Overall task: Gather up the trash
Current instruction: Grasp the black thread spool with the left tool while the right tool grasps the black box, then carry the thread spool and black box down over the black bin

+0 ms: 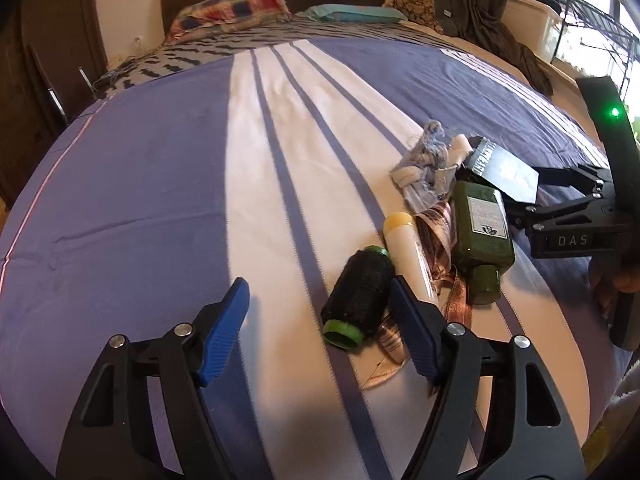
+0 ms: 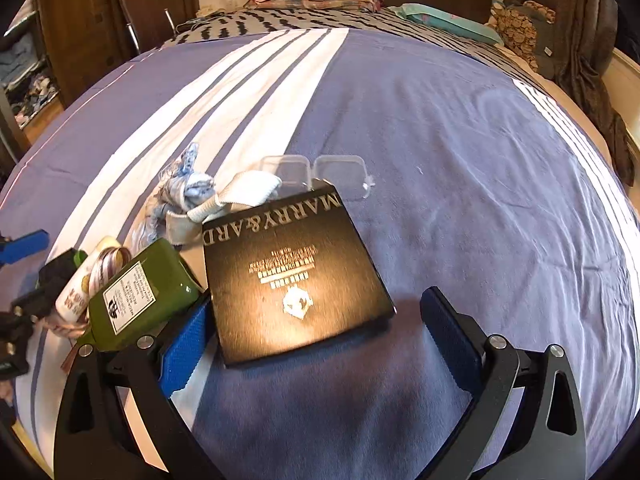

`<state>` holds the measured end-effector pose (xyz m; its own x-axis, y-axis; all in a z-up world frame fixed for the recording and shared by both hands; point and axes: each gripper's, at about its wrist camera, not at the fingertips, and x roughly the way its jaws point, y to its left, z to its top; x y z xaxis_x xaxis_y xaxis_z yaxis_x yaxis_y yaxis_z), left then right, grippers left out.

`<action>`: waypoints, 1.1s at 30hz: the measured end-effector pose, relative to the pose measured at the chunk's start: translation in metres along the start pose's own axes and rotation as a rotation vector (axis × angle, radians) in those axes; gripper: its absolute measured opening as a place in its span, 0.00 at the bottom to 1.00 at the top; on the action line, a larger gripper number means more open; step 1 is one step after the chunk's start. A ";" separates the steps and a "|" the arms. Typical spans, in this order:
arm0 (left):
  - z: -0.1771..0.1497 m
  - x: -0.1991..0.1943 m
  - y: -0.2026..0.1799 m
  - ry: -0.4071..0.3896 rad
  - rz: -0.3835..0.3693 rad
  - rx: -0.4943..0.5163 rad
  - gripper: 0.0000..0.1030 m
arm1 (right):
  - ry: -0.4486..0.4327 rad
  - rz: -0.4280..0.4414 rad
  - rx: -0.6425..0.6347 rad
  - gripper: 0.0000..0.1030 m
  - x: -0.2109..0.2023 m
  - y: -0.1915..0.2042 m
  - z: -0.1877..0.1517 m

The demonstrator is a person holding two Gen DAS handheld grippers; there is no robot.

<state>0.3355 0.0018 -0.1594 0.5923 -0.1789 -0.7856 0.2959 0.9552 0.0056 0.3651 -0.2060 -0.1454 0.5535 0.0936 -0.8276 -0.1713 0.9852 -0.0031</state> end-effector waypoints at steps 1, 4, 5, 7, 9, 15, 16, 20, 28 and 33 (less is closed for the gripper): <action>0.001 0.002 -0.001 0.002 -0.016 0.000 0.61 | -0.001 0.003 -0.002 0.97 0.002 0.000 0.002; 0.004 0.006 0.000 0.007 -0.073 -0.016 0.43 | -0.005 0.012 -0.008 0.95 0.005 0.001 0.007; 0.004 0.006 -0.001 0.007 -0.081 -0.017 0.35 | -0.006 0.015 -0.010 0.93 0.005 0.001 0.007; 0.005 0.006 -0.005 0.011 -0.102 -0.007 0.25 | -0.015 0.035 -0.018 0.75 0.003 0.004 0.006; 0.005 0.006 -0.009 0.012 -0.088 0.006 0.25 | -0.023 0.037 -0.017 0.75 0.000 0.004 0.005; -0.003 -0.006 -0.007 0.002 -0.054 0.001 0.24 | -0.025 0.040 0.004 0.74 -0.013 0.001 -0.010; -0.006 -0.011 -0.006 -0.003 -0.048 -0.003 0.24 | -0.027 0.041 0.003 0.74 -0.017 0.001 -0.013; -0.015 -0.034 -0.001 -0.027 -0.028 -0.019 0.24 | -0.037 0.026 -0.003 0.74 -0.036 0.000 -0.033; -0.046 -0.085 -0.014 -0.066 -0.006 -0.017 0.24 | -0.057 0.037 0.022 0.74 -0.079 -0.001 -0.087; -0.071 -0.100 -0.028 -0.047 -0.017 -0.015 0.24 | -0.055 0.035 0.033 0.74 -0.100 0.001 -0.119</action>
<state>0.2150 0.0093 -0.1253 0.6216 -0.2059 -0.7557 0.2955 0.9552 -0.0173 0.2125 -0.2311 -0.1288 0.5913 0.1349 -0.7951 -0.1653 0.9853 0.0443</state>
